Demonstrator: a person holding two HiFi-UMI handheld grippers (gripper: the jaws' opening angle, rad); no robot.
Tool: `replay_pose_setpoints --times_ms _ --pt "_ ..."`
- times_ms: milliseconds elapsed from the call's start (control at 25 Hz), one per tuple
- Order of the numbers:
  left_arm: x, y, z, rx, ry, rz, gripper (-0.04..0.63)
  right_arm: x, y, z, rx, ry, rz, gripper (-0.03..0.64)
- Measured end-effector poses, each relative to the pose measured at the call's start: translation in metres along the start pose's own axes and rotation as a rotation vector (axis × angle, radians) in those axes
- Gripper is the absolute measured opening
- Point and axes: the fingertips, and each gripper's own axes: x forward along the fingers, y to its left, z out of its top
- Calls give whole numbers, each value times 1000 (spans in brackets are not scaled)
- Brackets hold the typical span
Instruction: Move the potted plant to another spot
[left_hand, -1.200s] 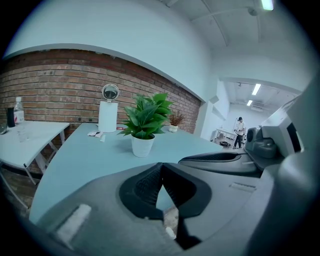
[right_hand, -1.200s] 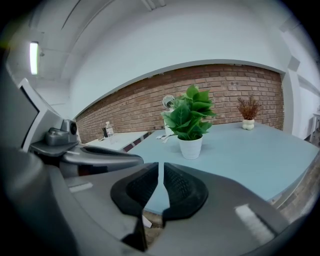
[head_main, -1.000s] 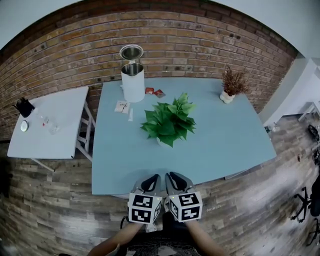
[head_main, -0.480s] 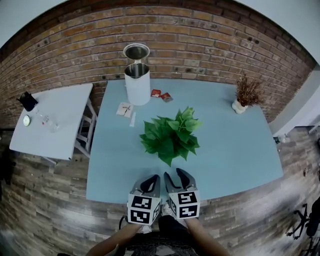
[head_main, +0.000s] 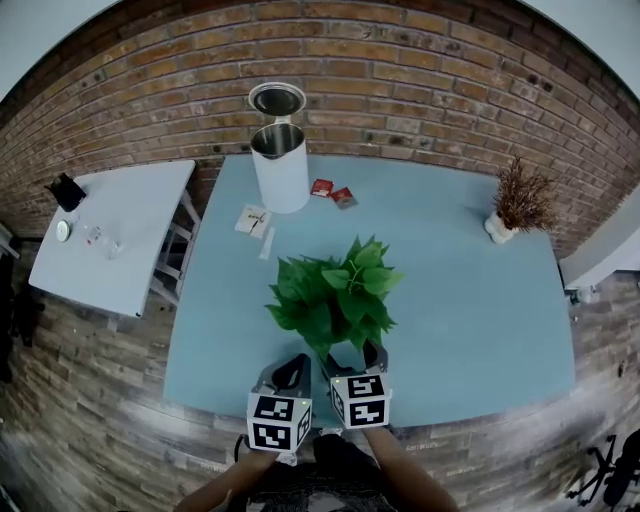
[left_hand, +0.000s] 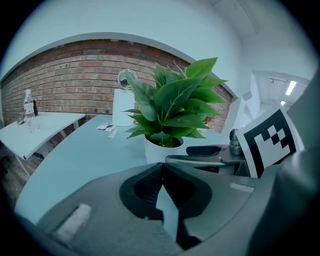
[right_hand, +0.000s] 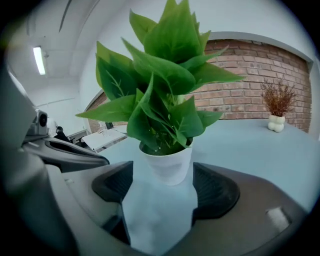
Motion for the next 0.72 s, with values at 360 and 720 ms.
replay_pose_setpoints --times_ms 360,720 --pt "8 10 -2 -35 16 90 0 30 -10 2 -31 7 56 430" --pt "15 13 0 -33 30 62 0 51 -11 12 -53 -5 7 489"
